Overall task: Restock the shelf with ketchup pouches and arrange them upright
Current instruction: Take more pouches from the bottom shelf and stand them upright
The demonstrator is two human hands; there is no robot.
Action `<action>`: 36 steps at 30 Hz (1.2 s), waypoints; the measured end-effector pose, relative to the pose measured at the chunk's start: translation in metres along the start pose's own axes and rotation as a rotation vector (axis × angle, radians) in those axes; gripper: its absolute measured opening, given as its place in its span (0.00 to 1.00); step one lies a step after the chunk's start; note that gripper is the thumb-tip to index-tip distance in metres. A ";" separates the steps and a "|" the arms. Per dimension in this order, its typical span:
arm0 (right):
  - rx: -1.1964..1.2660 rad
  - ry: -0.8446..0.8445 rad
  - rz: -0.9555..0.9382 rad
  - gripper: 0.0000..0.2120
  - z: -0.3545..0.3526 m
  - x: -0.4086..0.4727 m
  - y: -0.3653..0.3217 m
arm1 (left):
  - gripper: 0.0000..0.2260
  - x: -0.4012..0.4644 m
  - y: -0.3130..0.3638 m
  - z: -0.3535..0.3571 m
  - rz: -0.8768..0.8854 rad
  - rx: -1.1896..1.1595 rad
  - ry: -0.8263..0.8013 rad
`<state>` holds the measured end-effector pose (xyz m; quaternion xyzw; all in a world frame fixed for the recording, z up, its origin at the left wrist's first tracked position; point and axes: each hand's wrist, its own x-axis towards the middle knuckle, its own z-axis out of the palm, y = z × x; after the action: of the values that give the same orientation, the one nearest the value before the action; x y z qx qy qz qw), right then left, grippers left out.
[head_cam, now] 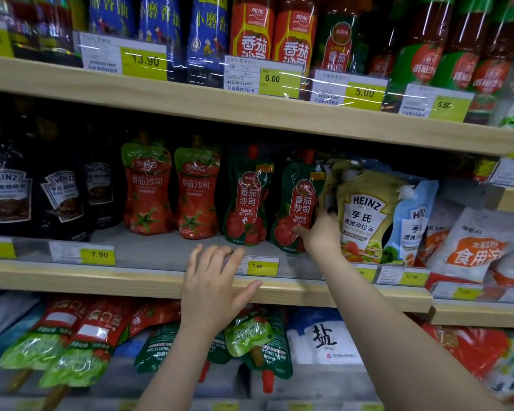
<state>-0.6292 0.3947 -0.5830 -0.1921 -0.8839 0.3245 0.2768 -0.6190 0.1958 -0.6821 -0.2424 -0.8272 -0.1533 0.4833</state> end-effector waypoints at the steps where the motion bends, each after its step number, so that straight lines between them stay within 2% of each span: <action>1: -0.021 0.001 -0.003 0.27 -0.001 -0.002 -0.001 | 0.24 0.000 0.000 -0.001 0.000 0.002 -0.003; 4: -0.054 0.039 -0.075 0.31 -0.003 -0.014 -0.001 | 0.25 -0.001 0.000 -0.001 -0.003 -0.003 -0.010; 6: -0.046 0.050 -0.170 0.28 -0.005 -0.023 0.003 | 0.25 0.000 0.000 -0.001 -0.006 -0.006 -0.008; 9: -0.070 -0.081 -0.253 0.20 -0.009 -0.027 0.008 | 0.24 0.000 0.001 0.000 -0.005 -0.001 -0.001; 12: -0.084 -0.203 -0.261 0.21 -0.013 -0.022 0.008 | 0.24 -0.001 0.000 0.001 -0.003 0.000 0.004; 14: -0.033 -0.225 -0.280 0.21 -0.016 -0.018 0.007 | 0.24 -0.001 0.000 0.001 0.001 0.003 0.012; 17: 0.173 -0.264 -0.325 0.21 -0.022 -0.011 0.004 | 0.24 -0.001 0.000 0.002 0.000 -0.004 0.023; 25: 0.267 -0.404 -0.221 0.23 -0.021 0.005 0.012 | 0.24 -0.003 -0.001 0.005 0.007 -0.010 0.042; 36: 0.201 -0.434 -0.220 0.23 -0.010 0.011 0.020 | 0.24 -0.003 -0.002 0.007 0.016 -0.017 0.071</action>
<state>-0.6287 0.4194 -0.5861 0.0079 -0.9015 0.4120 0.1319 -0.6239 0.1971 -0.6879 -0.2473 -0.8062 -0.1650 0.5115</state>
